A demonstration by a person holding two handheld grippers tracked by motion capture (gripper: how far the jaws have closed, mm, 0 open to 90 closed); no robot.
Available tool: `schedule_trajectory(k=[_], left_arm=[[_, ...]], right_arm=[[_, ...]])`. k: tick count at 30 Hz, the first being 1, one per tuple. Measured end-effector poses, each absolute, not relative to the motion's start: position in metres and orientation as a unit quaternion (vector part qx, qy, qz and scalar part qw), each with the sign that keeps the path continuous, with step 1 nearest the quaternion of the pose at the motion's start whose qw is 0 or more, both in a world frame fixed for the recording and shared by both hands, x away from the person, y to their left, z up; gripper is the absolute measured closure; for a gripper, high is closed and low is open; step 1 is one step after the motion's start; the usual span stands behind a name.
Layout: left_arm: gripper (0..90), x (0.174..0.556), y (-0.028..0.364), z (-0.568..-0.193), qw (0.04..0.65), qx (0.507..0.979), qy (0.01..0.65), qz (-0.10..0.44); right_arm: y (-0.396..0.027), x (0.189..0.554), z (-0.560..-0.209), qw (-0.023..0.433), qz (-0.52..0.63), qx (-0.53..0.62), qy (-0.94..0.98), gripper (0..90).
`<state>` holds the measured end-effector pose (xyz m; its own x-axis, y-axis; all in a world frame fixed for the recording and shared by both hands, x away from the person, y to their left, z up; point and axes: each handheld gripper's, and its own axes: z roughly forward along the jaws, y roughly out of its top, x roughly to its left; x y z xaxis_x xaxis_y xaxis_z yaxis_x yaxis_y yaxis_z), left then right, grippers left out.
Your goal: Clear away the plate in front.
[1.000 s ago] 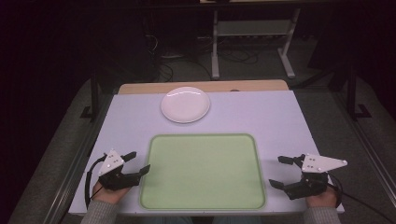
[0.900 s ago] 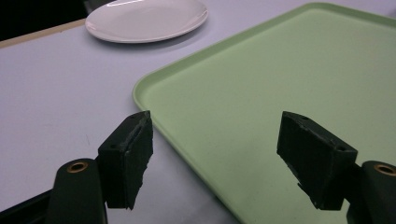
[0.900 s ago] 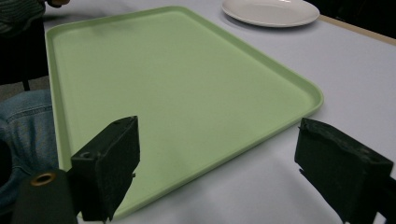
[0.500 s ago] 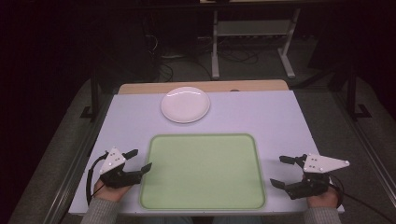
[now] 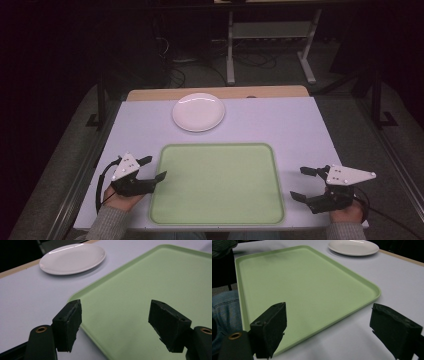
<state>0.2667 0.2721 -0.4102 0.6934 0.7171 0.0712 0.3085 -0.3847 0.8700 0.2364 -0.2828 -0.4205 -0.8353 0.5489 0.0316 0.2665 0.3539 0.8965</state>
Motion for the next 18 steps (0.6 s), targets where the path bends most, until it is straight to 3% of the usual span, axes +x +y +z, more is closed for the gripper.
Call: schedule_trajectory(k=[18], left_arm=[[26.2, 0.288, 0.256, -0.395, 0.451, 0.809, 0.307, 0.218]], right_arm=[[-0.284, 0.236, -0.420, 0.138, 0.512, 0.250, 0.810, 13.2]])
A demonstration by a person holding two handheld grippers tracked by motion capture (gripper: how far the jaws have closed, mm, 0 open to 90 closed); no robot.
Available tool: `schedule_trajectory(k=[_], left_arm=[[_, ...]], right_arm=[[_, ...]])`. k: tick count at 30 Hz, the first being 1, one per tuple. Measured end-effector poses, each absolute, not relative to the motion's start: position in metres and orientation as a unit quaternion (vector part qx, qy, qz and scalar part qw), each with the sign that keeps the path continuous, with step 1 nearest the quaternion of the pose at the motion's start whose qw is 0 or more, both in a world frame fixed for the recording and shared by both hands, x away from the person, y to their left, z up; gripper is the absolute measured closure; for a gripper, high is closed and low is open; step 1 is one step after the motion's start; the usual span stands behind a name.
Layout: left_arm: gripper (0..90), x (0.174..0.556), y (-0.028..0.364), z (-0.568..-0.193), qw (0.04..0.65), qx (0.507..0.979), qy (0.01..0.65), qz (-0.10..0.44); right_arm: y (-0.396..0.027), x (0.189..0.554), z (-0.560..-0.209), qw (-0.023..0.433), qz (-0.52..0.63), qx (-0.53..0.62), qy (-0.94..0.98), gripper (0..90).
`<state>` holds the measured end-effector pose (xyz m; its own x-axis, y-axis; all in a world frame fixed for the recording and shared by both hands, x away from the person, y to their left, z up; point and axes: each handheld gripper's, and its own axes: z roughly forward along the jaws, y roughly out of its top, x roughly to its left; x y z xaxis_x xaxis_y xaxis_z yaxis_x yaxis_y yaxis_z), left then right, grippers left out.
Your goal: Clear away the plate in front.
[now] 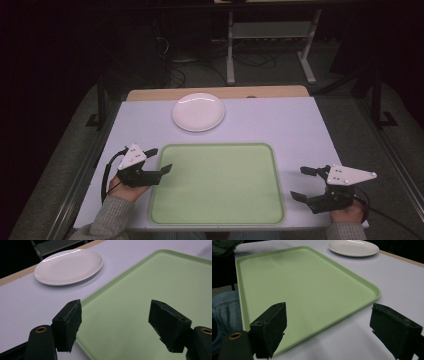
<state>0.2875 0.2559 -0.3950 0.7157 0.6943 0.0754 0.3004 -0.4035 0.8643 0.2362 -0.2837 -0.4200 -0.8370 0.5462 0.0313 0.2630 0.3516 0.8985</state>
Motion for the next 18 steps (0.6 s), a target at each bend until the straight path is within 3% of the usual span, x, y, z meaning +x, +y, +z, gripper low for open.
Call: schedule_trajectory(k=[18], left_arm=[[25.7, 0.313, 0.235, -0.383, 0.441, 0.819, 0.299, 0.214]], right_arm=[[-0.284, 0.236, -0.420, 0.140, 0.513, 0.247, 0.810, 13.2]])
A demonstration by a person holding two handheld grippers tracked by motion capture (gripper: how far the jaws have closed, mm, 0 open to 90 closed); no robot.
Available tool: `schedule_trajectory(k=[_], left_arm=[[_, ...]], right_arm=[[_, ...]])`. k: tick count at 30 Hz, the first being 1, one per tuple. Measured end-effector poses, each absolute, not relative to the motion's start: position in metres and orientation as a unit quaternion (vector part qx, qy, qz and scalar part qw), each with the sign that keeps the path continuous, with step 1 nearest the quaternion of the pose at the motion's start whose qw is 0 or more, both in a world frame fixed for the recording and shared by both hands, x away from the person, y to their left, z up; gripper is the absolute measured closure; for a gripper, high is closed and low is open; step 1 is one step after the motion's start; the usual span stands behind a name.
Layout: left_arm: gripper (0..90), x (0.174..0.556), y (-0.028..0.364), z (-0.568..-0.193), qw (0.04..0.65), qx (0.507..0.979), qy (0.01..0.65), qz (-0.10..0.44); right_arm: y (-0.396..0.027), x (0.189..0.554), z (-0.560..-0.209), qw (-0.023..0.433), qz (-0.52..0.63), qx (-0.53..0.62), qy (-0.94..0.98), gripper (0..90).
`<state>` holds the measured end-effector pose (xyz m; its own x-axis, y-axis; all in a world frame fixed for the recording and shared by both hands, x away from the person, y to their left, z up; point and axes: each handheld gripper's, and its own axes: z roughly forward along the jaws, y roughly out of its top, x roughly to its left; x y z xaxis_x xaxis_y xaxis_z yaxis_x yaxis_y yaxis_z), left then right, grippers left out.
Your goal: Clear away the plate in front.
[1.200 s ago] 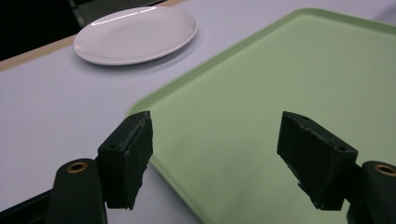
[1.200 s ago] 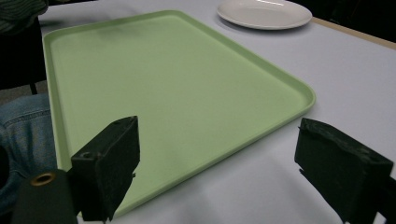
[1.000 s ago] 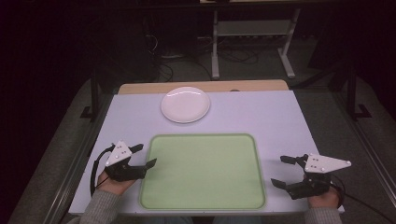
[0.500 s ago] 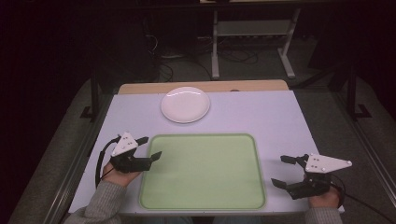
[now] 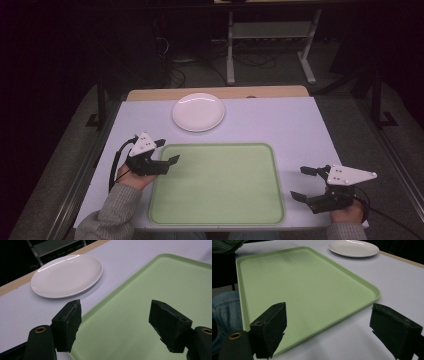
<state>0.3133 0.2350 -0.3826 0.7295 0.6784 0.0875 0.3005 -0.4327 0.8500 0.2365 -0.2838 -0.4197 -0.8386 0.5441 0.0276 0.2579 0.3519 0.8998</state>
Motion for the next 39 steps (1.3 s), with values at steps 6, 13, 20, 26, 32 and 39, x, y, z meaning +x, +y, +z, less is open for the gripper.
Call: schedule_trajectory(k=[6, 13, 20, 26, 32, 39], left_arm=[[27.3, 0.324, 0.230, -0.378, 0.440, 0.820, 0.301, 0.208], [27.2, 0.341, 0.220, -0.371, 0.436, 0.822, 0.304, 0.204], [27.3, 0.363, 0.210, -0.361, 0.432, 0.823, 0.314, 0.196], [27.5, 0.384, 0.203, -0.355, 0.432, 0.818, 0.328, 0.191], [28.6, 0.401, 0.199, -0.355, 0.427, 0.817, 0.341, 0.181], [29.1, 0.423, 0.200, -0.363, 0.444, 0.793, 0.391, 0.148]], right_arm=[[-0.284, 0.237, -0.420, 0.139, 0.514, 0.248, 0.810, 13.2], [-0.284, 0.237, -0.420, 0.140, 0.516, 0.247, 0.808, 13.2], [-0.285, 0.237, -0.420, 0.139, 0.516, 0.245, 0.809, 13.2], [-0.285, 0.238, -0.420, 0.139, 0.516, 0.244, 0.809, 13.2], [-0.285, 0.238, -0.420, 0.138, 0.516, 0.243, 0.810, 13.2], [-0.284, 0.239, -0.420, 0.135, 0.514, 0.243, 0.811, 13.2]])
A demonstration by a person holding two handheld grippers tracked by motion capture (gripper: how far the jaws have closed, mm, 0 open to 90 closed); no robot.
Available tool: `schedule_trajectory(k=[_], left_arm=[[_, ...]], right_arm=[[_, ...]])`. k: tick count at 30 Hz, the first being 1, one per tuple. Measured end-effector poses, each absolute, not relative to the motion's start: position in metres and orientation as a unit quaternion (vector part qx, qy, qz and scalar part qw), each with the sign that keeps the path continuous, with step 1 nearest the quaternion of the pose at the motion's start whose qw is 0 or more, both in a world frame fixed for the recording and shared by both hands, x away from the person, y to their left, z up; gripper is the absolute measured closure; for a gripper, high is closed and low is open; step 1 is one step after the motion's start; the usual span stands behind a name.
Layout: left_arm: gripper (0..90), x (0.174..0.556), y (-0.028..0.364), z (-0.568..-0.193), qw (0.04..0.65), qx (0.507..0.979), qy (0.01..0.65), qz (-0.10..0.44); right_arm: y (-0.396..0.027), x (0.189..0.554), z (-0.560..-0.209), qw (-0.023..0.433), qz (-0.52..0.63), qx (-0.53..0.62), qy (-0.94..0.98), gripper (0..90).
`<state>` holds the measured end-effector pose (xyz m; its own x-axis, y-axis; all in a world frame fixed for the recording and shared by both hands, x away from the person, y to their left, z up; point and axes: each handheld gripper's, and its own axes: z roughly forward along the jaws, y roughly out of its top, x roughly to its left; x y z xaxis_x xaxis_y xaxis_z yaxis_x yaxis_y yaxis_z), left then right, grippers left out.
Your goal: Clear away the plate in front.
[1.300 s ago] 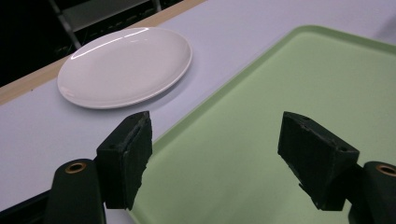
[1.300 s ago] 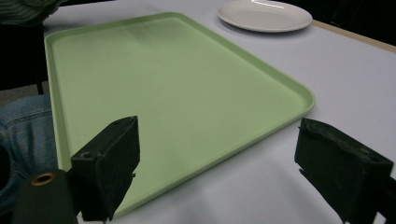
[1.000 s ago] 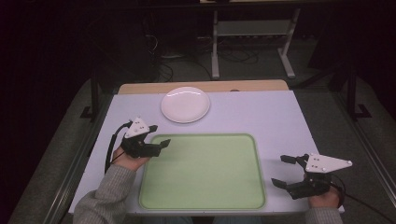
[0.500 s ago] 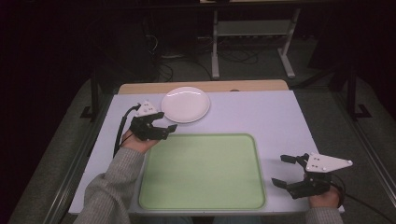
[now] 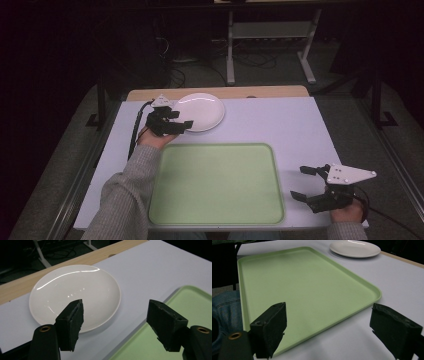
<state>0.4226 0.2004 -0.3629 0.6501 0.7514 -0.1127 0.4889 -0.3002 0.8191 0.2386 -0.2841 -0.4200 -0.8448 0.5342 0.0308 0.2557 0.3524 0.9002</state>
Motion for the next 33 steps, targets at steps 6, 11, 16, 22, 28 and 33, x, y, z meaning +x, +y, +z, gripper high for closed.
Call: schedule_trajectory(k=[6, 11, 16, 22, 28, 33], left_arm=[[29.2, 0.441, 0.203, -0.379, 0.446, 0.768, 0.446, 0.112], [29.4, 0.452, 0.206, -0.391, 0.446, 0.738, 0.499, 0.089], [29.7, 0.459, 0.207, -0.401, 0.409, 0.724, 0.546, 0.098], [32.2, 0.467, 0.214, -0.411, 0.407, 0.675, 0.611, 0.073], [35.7, 0.474, 0.219, -0.423, 0.407, 0.617, 0.673, 0.032], [38.6, 0.477, 0.223, -0.431, 0.403, 0.576, 0.711, 0.019]], right_arm=[[-0.284, 0.239, -0.420, 0.135, 0.515, 0.243, 0.811, 13.2], [-0.284, 0.239, -0.420, 0.134, 0.515, 0.242, 0.812, 13.2], [-0.285, 0.239, -0.420, 0.134, 0.515, 0.240, 0.812, 13.2], [-0.284, 0.239, -0.420, 0.133, 0.515, 0.239, 0.812, 13.2], [-0.284, 0.240, -0.420, 0.133, 0.516, 0.239, 0.812, 13.2], [-0.285, 0.240, -0.420, 0.133, 0.518, 0.239, 0.811, 13.2]])
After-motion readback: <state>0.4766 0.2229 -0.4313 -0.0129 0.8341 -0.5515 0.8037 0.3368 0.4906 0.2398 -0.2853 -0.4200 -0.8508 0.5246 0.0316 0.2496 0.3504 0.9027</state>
